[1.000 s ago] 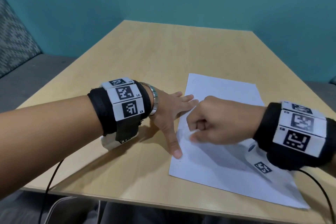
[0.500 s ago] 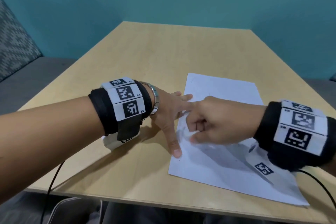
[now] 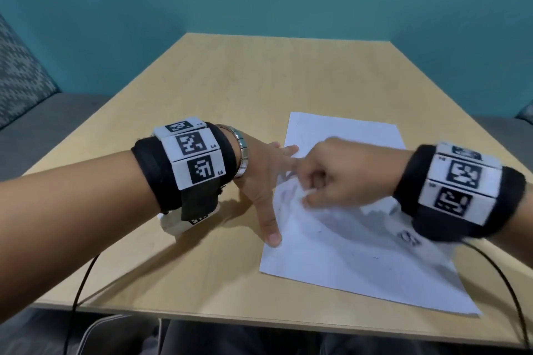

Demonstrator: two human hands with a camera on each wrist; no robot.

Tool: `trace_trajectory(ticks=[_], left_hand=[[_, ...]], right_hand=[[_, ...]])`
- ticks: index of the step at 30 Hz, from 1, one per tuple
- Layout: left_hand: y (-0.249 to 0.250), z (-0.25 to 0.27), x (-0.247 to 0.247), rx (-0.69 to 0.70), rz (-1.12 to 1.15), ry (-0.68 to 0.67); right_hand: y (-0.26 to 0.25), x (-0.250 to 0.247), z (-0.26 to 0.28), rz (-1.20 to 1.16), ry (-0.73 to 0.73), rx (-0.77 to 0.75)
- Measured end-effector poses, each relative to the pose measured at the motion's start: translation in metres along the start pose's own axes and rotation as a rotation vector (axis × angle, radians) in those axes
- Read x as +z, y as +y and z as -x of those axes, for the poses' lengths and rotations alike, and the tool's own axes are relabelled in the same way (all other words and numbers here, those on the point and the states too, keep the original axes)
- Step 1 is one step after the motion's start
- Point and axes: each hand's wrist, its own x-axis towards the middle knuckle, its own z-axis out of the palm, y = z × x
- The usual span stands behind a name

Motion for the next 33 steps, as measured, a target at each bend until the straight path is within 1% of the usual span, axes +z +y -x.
trace_trajectory(ticks=[1,2,3,5,6,8,10,11,14,15,16,18,19,22,23,24,26,27,28,30,31,33], left_hand=[[0.002,0.001,-0.001,-0.004,-0.002,-0.002],[0.003,0.002,-0.002,-0.008,-0.001,-0.007],[0.005,0.003,-0.003,-0.012,-0.003,-0.012],[0.008,0.003,-0.006,-0.025,-0.025,-0.023],[0.010,0.003,-0.007,-0.033,-0.040,-0.028],[0.016,0.004,-0.011,-0.040,-0.078,-0.029],[0.020,0.004,-0.013,-0.041,-0.104,-0.032],[0.020,0.004,-0.013,-0.045,-0.102,-0.035],[0.017,0.004,-0.012,-0.066,-0.087,-0.040],[0.017,0.004,-0.012,-0.066,-0.087,-0.042],[0.017,0.004,-0.012,-0.063,-0.091,-0.041],[0.018,0.004,-0.012,-0.052,-0.092,-0.038],[0.018,0.003,-0.012,-0.050,-0.086,-0.038],[0.016,0.001,-0.011,-0.059,-0.089,-0.033],[0.015,0.001,-0.011,-0.059,-0.087,-0.031],[0.015,0.001,-0.011,-0.058,-0.080,-0.031],[0.016,0.002,-0.011,-0.056,-0.064,-0.033],[0.017,0.002,-0.012,-0.056,-0.067,-0.035],[0.017,0.002,-0.012,-0.058,-0.075,-0.035],[0.017,0.001,-0.011,-0.063,-0.089,-0.031],[0.016,0.001,-0.011,-0.065,-0.088,-0.030],[0.016,0.002,-0.011,-0.062,-0.079,-0.030]], right_hand=[[-0.006,0.006,0.006,-0.037,-0.068,-0.030],[-0.007,0.009,0.010,-0.061,-0.099,-0.044],[-0.003,0.008,0.010,-0.055,-0.078,-0.033],[0.011,0.001,0.007,-0.004,0.045,0.031],[0.014,-0.001,0.006,0.000,0.071,0.053],[0.007,0.003,0.009,-0.027,0.014,0.027],[-0.003,0.008,0.014,-0.062,-0.110,-0.016],[-0.001,0.005,0.012,-0.053,-0.123,-0.005],[0.015,-0.009,0.003,0.029,0.006,0.081],[0.015,-0.008,0.004,0.022,0.021,0.084],[0.010,-0.004,0.006,-0.001,0.004,0.059],[-0.001,0.008,0.013,-0.062,-0.082,-0.011],[0.000,0.008,0.015,-0.068,-0.083,-0.014],[0.018,-0.003,0.010,-0.011,0.047,0.086],[0.019,-0.003,0.010,-0.010,0.052,0.092],[0.014,-0.001,0.011,-0.016,0.025,0.064],[0.003,0.006,0.016,-0.039,-0.087,-0.006],[0.002,0.005,0.017,-0.036,-0.105,-0.014],[0.005,0.002,0.015,-0.011,-0.087,0.003],[0.015,-0.006,0.012,0.030,-0.002,0.051],[0.016,-0.006,0.012,0.029,0.008,0.051],[0.006,0.002,0.015,0.012,-0.048,-0.008]])
